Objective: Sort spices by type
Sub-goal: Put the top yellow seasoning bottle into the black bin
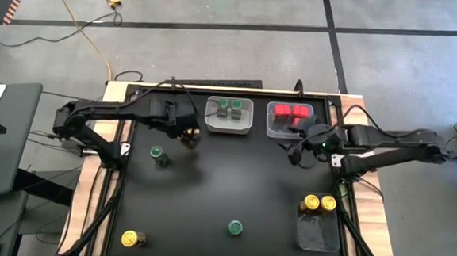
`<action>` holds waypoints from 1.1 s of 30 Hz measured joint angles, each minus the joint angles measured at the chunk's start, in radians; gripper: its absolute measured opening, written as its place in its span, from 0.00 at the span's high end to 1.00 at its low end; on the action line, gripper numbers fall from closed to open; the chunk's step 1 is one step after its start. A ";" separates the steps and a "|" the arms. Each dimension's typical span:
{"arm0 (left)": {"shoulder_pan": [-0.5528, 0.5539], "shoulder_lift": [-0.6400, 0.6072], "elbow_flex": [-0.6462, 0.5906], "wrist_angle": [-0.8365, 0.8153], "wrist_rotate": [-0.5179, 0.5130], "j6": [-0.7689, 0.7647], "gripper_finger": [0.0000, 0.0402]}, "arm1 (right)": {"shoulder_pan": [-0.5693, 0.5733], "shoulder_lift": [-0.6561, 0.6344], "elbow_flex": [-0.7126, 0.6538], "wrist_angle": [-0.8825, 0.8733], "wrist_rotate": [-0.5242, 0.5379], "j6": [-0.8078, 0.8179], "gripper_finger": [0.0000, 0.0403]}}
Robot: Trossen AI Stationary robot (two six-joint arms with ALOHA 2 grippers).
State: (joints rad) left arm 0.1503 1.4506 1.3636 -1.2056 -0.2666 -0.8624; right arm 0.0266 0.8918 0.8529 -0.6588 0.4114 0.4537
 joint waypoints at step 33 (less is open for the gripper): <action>-0.278 0.803 0.954 -0.110 0.033 0.090 0.42 | 0.244 0.024 0.130 -0.643 -0.129 0.387 0.04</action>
State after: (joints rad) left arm -0.1273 2.2531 2.3175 -1.3157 -0.2334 -0.7720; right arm 0.2709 0.9154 0.9829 -1.3018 0.2828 0.8405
